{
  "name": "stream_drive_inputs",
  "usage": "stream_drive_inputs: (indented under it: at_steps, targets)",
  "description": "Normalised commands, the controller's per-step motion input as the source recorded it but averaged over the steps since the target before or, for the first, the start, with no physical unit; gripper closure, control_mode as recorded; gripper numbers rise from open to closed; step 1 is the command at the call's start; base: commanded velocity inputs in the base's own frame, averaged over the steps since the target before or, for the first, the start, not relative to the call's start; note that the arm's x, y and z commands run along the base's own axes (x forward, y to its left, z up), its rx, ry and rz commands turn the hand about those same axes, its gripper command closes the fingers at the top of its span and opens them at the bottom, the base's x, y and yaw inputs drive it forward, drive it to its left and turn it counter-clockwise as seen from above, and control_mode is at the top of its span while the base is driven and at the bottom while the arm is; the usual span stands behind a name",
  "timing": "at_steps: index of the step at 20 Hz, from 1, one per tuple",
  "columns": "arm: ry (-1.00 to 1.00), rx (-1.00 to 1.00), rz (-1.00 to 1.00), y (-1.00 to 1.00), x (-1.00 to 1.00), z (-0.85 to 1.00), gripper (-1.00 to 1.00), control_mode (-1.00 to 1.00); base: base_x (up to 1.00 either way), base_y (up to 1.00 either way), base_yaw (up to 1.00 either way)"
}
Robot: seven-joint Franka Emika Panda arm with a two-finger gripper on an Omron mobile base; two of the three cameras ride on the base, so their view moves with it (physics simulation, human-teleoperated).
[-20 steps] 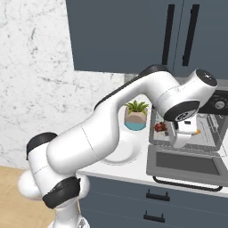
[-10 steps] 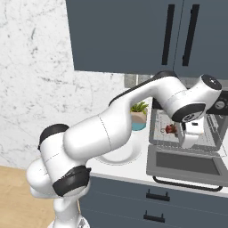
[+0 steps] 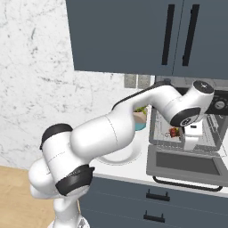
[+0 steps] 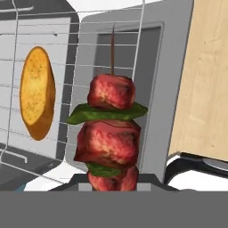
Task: Pick up the kebab skewer and baguette bread, and place them inside the toaster oven. Close the toaster oven door and start by setting the timer.
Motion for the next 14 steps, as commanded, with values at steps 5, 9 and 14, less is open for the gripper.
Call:
stream_drive_inputs:
  at_steps: [5, 9, 14]
  targets:
    - [0.0, -0.02, -0.05, -0.24, 0.25, -0.19, 1.0, -1.0, 0.0, 0.0, 0.0]
    - [0.0, 0.0, -0.05, -0.07, 0.32, -0.01, 1.0, -1.0, 0.0, 0.0, 0.0]
    - [0.0, 0.0, -0.05, -0.16, 0.28, 0.0, 1.0, -1.0, 0.0, 0.0, 0.0]
